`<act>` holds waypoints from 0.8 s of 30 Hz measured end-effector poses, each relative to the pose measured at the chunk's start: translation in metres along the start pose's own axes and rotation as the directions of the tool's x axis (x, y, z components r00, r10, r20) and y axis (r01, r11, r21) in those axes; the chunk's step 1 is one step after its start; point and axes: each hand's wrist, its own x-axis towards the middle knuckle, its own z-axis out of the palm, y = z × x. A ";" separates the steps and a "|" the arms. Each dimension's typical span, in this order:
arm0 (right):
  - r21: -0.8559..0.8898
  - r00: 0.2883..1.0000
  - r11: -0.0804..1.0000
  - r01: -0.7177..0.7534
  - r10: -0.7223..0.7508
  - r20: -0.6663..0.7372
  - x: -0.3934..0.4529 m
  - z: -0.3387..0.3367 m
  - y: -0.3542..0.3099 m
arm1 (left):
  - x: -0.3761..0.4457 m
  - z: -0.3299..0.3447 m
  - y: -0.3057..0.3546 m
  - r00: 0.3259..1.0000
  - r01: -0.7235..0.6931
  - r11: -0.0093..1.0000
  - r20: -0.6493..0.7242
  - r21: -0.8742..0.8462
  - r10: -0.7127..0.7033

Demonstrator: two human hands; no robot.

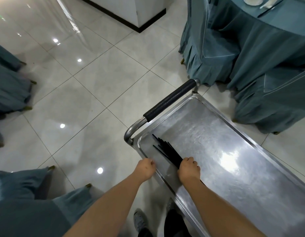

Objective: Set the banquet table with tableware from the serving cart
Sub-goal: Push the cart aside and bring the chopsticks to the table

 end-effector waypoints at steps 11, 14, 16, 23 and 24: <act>-0.033 0.998 0.997 0.064 -0.065 -0.013 -0.006 0.001 0.008 | -0.007 -0.004 -0.007 1.000 0.005 1.000 -0.009 -0.016 -0.005; -0.042 0.997 0.997 0.071 -0.070 0.033 -0.008 0.003 0.012 | -0.012 -0.007 -0.009 1.000 0.023 0.999 -0.004 -0.027 -0.023; -0.014 0.997 0.999 0.047 -0.046 0.059 -0.011 0.004 0.020 | -0.018 -0.011 -0.012 0.999 0.038 0.998 0.006 -0.052 -0.037; -0.026 0.998 0.998 0.056 -0.056 0.027 -0.020 -0.001 0.042 | -0.036 -0.028 -0.023 0.997 0.079 0.991 0.023 -0.104 -0.078; -0.017 0.997 0.998 0.066 -0.065 0.038 -0.020 -0.004 0.043 | -0.040 -0.030 -0.024 0.997 0.081 0.992 0.020 -0.099 -0.080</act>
